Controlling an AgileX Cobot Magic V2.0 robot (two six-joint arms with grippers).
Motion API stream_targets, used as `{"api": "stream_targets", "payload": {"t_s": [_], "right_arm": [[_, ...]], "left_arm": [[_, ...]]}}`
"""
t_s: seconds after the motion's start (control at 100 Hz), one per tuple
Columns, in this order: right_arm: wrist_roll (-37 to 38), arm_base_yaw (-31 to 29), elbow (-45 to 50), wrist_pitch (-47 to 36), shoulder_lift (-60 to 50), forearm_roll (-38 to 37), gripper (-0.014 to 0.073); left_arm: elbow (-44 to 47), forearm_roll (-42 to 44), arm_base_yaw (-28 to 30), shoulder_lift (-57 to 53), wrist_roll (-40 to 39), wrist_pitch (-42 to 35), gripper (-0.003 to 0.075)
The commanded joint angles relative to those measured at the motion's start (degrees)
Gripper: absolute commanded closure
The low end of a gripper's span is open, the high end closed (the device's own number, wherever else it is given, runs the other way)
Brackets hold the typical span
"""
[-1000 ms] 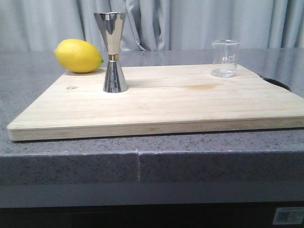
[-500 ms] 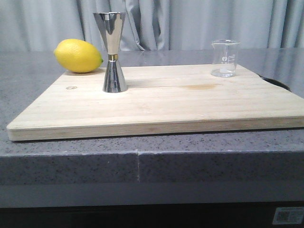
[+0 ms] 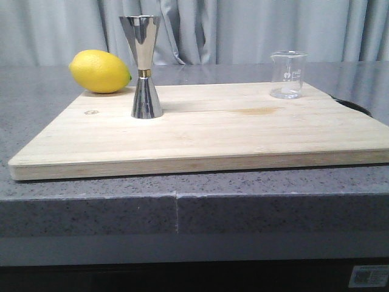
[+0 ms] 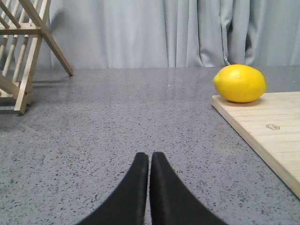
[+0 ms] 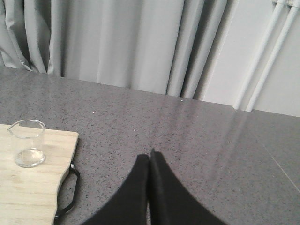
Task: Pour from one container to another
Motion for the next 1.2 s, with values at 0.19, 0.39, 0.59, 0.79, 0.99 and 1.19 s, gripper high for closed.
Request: {"api": "stream_targets", "payload": {"t_s": [0.19, 0.39, 0.59, 0.79, 0.99, 1.19], "right_arm": [[0.1, -0.1, -1.4, -3.7, 0.1, -1.6, 0.0666], [0.1, -0.1, -1.4, -3.7, 0.1, -1.6, 0.0666], [0.1, -0.1, -1.4, -3.7, 0.1, -1.7, 0.0666], [-3.0, -0.1, -0.3, -3.9, 0.2, 3.3, 0.0666], [-26.1, -0.4, 4.5, -10.6, 0.1, 26.9, 0.0665], [-26.1, -0.4, 15.0, -24.3, -5.1, 33.1, 0.0666]], "left_arm": [[1.6, -0.5, 0.1, -1.3, 0.1, -4.7, 0.0739], [1.6, -0.5, 0.1, -1.3, 0.1, -4.7, 0.0738], [1.6, -0.5, 0.1, -1.3, 0.1, -4.7, 0.0739], [1.6, -0.5, 0.1, -1.3, 0.1, -4.7, 0.0739], [1.6, -0.5, 0.1, -1.3, 0.1, -4.7, 0.0739], [1.6, -0.5, 0.1, -1.3, 0.1, -4.7, 0.0739]]}}
